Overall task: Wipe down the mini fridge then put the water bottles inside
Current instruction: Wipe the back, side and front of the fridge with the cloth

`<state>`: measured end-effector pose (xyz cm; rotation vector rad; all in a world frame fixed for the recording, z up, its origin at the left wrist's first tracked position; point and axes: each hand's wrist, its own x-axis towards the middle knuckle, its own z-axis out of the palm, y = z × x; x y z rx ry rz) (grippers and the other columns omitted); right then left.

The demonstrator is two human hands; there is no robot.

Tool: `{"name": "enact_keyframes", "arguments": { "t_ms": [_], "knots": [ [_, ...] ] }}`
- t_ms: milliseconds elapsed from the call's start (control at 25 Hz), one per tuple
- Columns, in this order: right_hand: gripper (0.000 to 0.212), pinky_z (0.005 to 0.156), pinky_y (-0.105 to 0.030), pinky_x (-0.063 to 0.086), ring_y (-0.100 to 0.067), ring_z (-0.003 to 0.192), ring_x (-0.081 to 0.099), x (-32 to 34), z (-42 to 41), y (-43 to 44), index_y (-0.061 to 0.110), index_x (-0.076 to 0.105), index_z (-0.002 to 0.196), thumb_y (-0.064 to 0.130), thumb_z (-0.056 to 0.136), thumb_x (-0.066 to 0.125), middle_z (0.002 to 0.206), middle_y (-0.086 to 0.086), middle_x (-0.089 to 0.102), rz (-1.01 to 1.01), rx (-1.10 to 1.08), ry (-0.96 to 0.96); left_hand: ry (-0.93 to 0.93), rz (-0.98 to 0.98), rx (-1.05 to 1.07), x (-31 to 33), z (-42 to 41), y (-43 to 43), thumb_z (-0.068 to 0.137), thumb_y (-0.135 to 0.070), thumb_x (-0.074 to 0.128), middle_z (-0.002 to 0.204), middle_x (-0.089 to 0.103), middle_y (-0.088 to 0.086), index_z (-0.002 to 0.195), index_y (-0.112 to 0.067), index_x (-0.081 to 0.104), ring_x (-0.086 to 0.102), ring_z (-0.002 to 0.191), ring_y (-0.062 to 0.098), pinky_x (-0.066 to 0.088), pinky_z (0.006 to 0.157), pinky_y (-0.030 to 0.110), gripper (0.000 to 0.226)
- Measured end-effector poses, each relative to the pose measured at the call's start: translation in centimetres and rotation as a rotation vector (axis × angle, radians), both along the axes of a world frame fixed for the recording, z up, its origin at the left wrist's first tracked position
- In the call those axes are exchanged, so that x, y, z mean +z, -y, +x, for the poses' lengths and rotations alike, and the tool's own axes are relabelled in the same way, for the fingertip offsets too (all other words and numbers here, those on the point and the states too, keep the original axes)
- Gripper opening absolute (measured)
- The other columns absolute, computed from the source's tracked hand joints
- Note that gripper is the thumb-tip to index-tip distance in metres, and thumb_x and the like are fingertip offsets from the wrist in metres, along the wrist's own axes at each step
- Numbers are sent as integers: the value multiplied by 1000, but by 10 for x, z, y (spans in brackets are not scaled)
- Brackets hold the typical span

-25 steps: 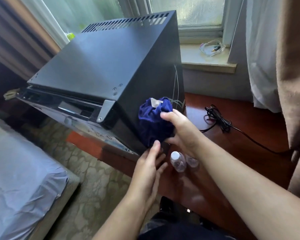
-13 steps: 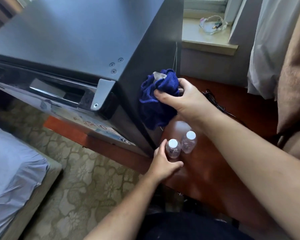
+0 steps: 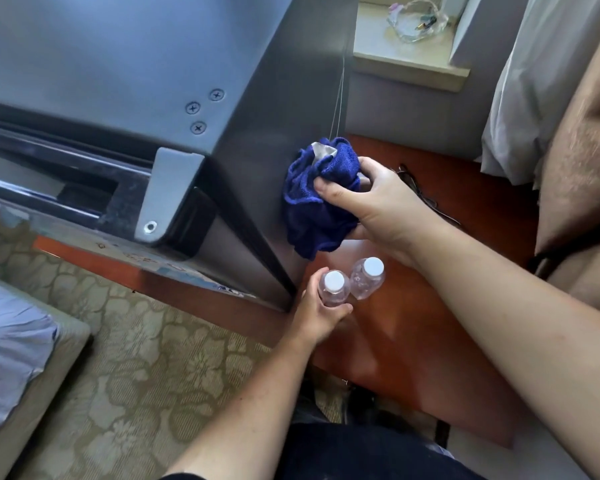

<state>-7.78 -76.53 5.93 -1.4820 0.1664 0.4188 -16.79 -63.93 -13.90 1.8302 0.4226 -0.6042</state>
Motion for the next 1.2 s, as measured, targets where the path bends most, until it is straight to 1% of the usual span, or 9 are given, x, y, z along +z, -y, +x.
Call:
{"name": "enact_keyframes", "arguments": {
  "t_ms": [80,160,360,480,600,880,1000,1080,1200],
  "knots": [
    [48,81,-69,58,-31,99,77,-3,2,0,17,65,119,32,79,85,114,-13,76,5,-7,-17,-5,11,14,-10,1,1,65,-15,89,131,66,-2,128,-43,51,66,117,12,51,110,35,78],
    [49,79,-73,56,-32,99,77,-4,3,-1,17,65,120,33,78,84,114,-13,76,10,-5,-36,-10,27,3,-21,0,3,59,-29,88,126,68,-5,118,-56,52,68,115,12,54,107,41,75],
    [38,85,-57,62,-28,98,78,0,2,-2,13,64,121,20,87,80,113,-14,76,40,-23,-38,-103,-18,-80,-36,0,13,54,-42,87,143,55,-7,124,-75,42,63,125,12,50,113,40,90],
    [38,83,-63,60,-29,98,78,0,3,-2,16,66,119,24,85,82,112,-13,77,26,-27,-47,-88,-29,-182,-21,6,22,64,-27,88,148,43,-12,147,-58,39,57,133,15,47,116,39,101],
    [38,82,-64,60,-29,97,78,0,1,-3,16,66,118,25,85,82,111,-12,77,45,-48,-61,-76,-84,-202,-24,12,28,74,-15,85,152,41,-9,155,-46,38,59,131,14,49,114,38,99],
    [41,75,-45,64,-25,101,77,-12,-18,-15,15,63,126,26,89,78,116,-10,76,158,-113,-134,-66,-73,-212,-38,19,45,71,-29,84,152,52,-6,150,-47,37,64,125,3,54,108,39,94],
    [40,81,-54,63,-28,106,75,-12,-29,-20,16,64,126,24,88,77,121,-12,74,217,-124,-139,-49,9,-209,-32,18,48,84,-27,75,148,54,-2,150,-28,44,60,131,13,52,109,36,73],
    [40,83,-52,63,-29,108,75,-9,-38,-21,16,65,125,23,87,77,121,-12,74,233,-128,-92,-31,69,-152,-37,10,43,85,-39,72,146,58,-6,149,-29,47,58,135,17,51,110,37,69],
    [36,89,-39,61,-22,109,74,-7,-48,-26,16,66,124,19,89,76,117,-8,76,172,-135,28,-98,-115,63,-22,0,24,83,-38,65,146,62,1,145,-32,53,66,123,10,55,104,33,63]
  ]
}}
